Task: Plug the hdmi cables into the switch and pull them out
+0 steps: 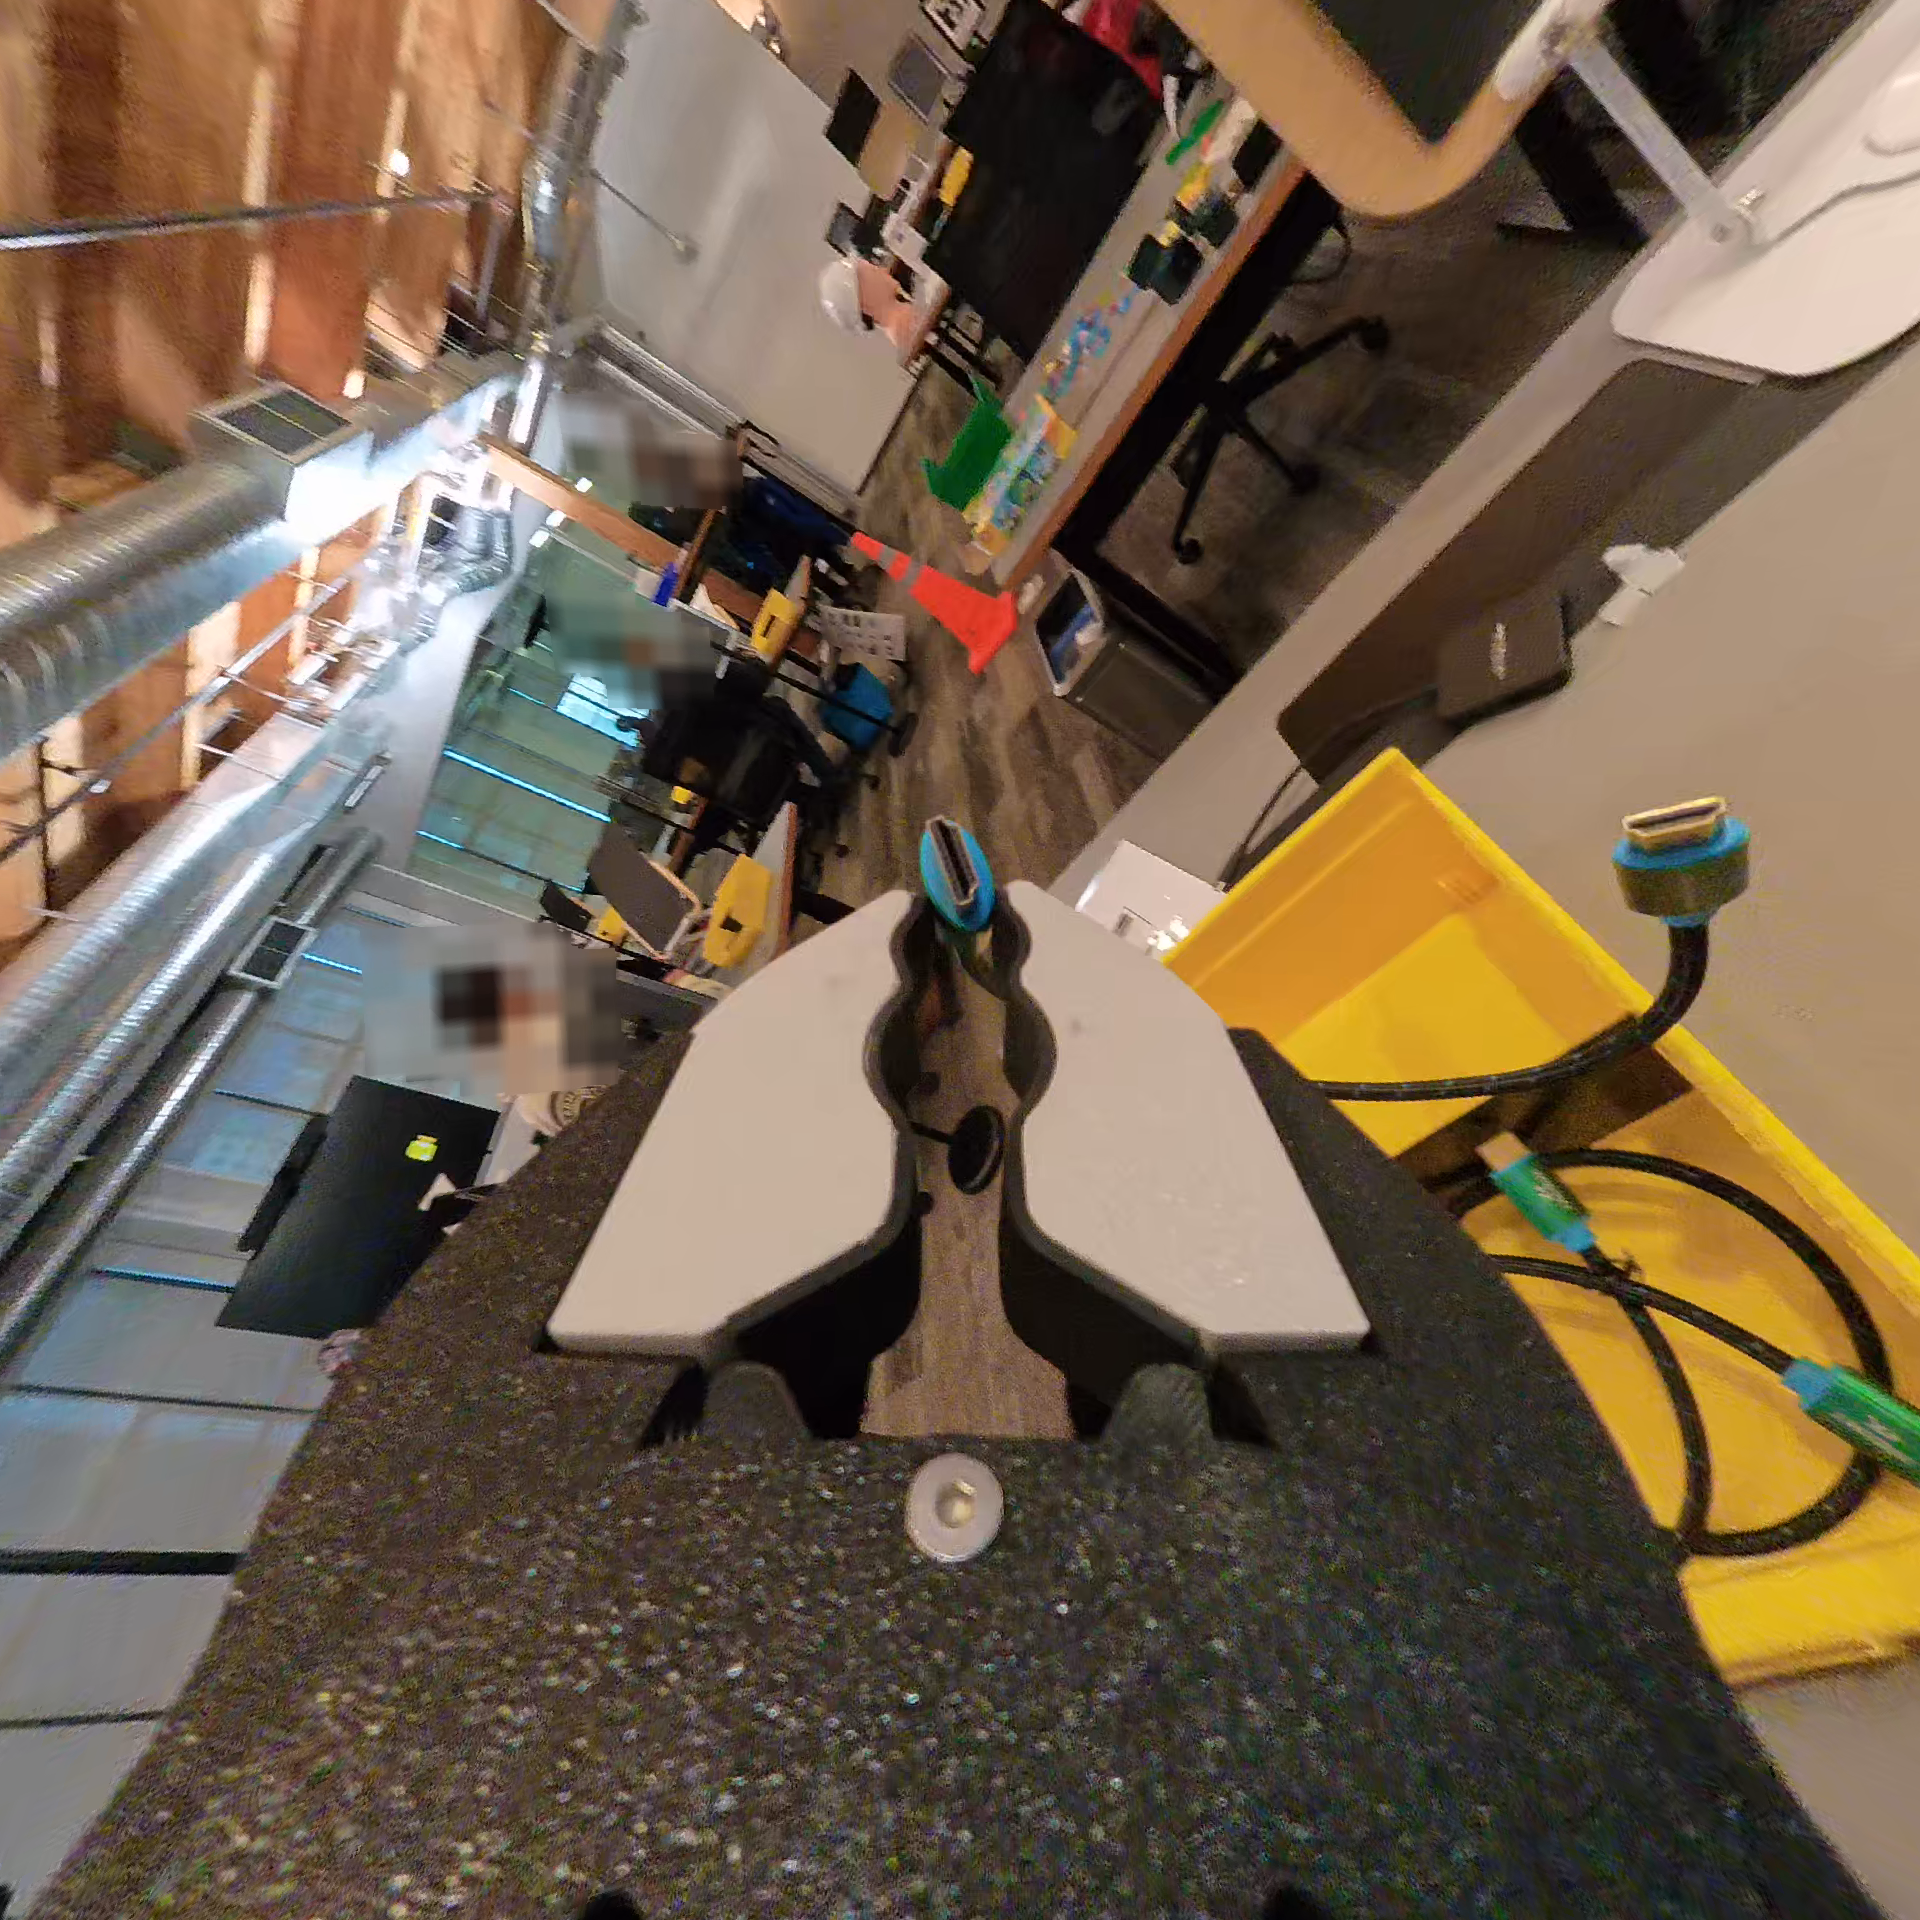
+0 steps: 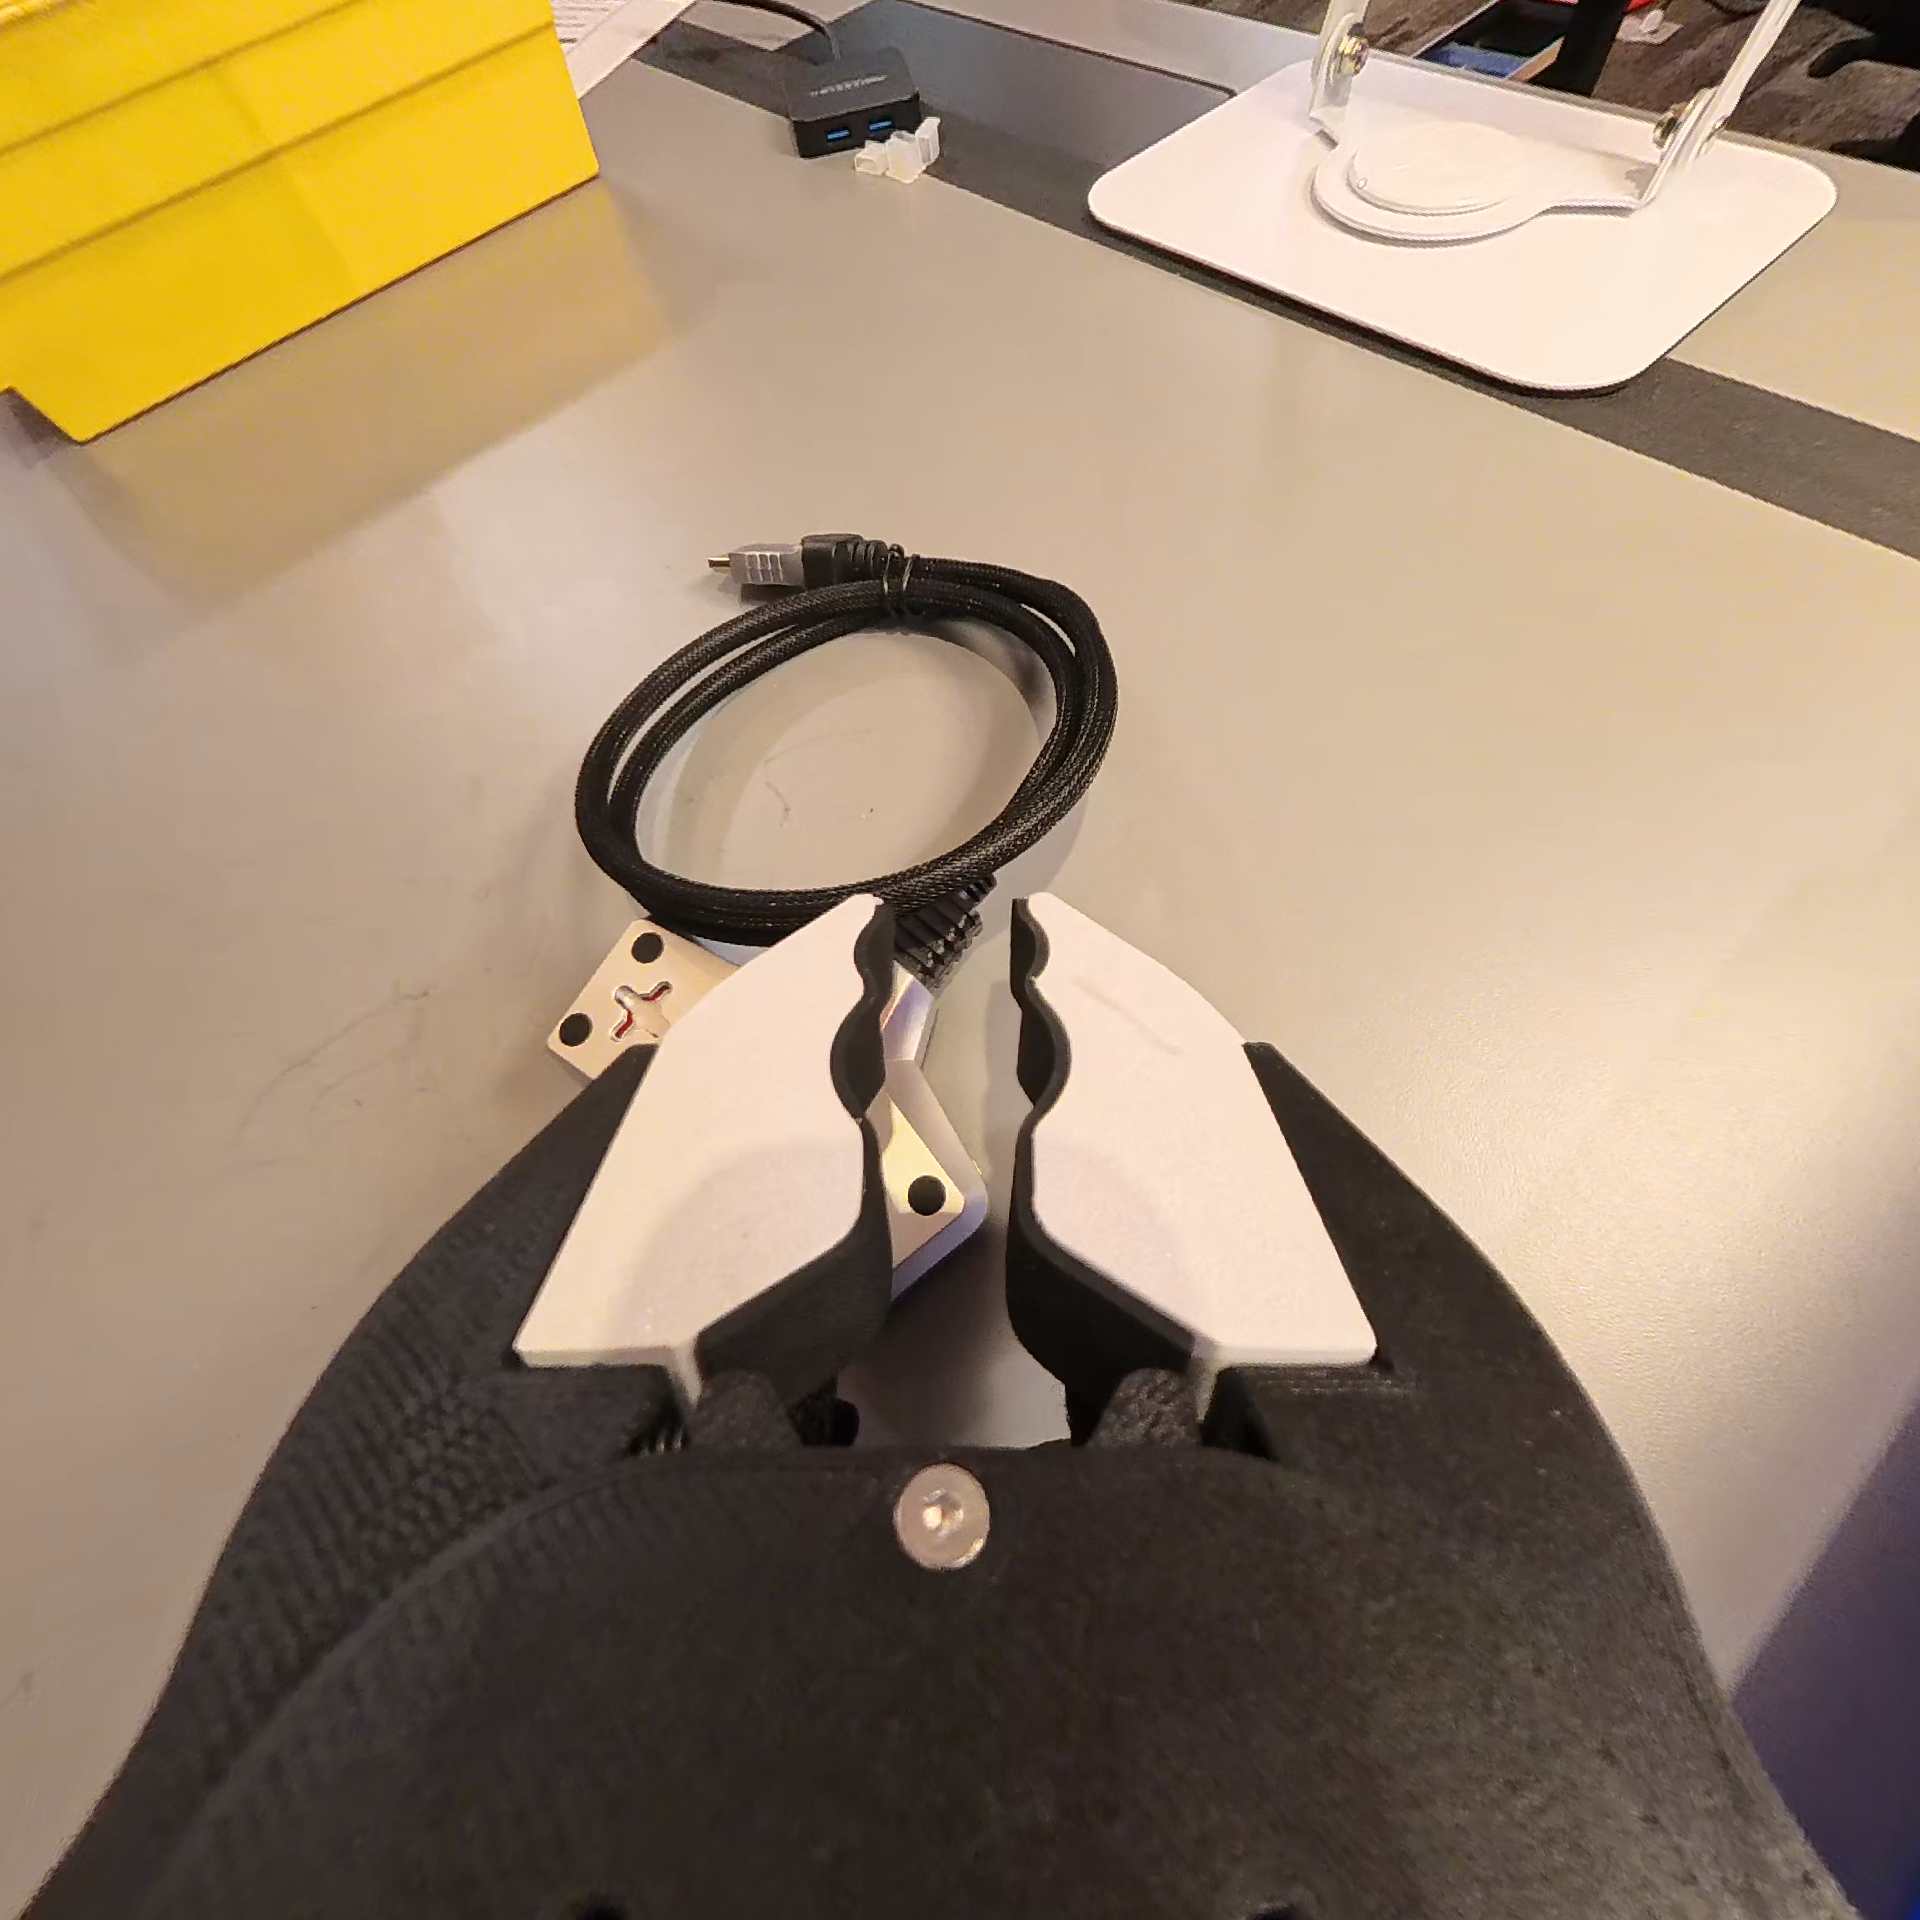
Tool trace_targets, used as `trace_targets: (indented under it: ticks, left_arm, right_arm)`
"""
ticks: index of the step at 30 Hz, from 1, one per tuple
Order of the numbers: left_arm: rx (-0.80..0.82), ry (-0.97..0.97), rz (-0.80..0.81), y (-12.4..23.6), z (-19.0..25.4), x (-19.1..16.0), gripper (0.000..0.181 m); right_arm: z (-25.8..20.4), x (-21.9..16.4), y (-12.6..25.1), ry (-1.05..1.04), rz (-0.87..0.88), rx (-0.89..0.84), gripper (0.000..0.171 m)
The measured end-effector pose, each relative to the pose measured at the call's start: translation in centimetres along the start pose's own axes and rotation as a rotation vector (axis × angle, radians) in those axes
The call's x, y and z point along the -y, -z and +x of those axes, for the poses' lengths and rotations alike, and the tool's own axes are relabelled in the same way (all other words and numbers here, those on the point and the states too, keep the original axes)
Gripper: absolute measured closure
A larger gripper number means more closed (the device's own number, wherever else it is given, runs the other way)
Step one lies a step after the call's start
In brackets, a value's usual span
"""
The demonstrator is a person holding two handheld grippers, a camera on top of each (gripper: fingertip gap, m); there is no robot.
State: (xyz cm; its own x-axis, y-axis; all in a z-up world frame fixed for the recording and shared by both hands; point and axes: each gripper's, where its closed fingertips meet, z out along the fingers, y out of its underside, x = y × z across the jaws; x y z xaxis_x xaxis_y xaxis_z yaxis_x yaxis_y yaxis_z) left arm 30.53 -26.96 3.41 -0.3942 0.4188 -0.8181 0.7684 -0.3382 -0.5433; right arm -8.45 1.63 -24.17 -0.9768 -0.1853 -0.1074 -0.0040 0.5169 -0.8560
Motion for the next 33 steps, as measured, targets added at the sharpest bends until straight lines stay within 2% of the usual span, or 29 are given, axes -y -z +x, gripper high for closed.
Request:
trace_targets:
  ticks: [1, 5, 9, 14, 19, 27, 29, 30, 33]
  left_arm:
    - [0.040, -0.007, 0.016, 0.4, -0.7, 0.7, 0.170]
    - [0.091, -0.002, 0.112, 2.4, -1.9, 4.6, 0.170]
    - [-0.118, 0.034, 0.211, 4.3, 2.0, 8.9, 0.170]
    - [-0.547, 0.038, 0.325, 7.3, 11.5, 13.9, 0.171]
    - [-0.958, 0.020, 0.364, 8.9, 22.7, 16.6, 0.170]
    - [-1.420, 0.124, 0.423, 8.3, 38.9, 20.3, 0.170]
    - [-1.519, 0.197, 0.511, 8.3, 40.7, 21.4, 0.169]
    - [-1.548, 0.269, 0.593, 8.3, 40.7, 22.4, 0.162]
    - [-1.612, 0.604, 0.910, 8.7, 37.3, 25.0, 0.139]
  right_arm:
    - [0.0, 0.0, 0.0, -0.001, 0.001, 0.000, 0.150]
    - [0.0, 0.0, 0.1, -0.005, 0.002, 0.002, 0.150]
    - [0.1, 0.1, 0.1, -0.004, 0.002, 0.003, 0.149]
    - [0.3, -0.1, 0.2, -0.004, -0.007, -0.005, 0.149]
    - [0.5, 0.1, 0.4, -0.010, -0.002, -0.011, 0.149]
    - [0.4, -0.1, 0.2, -0.002, -0.007, -0.008, 0.148]
    - [0.5, 0.0, 0.3, -0.004, -0.005, -0.009, 0.148]
    - [0.5, -0.1, 0.4, -0.007, -0.008, -0.007, 0.148]
    - [0.5, 0.0, 0.5, -0.017, -0.010, 0.005, 0.148]
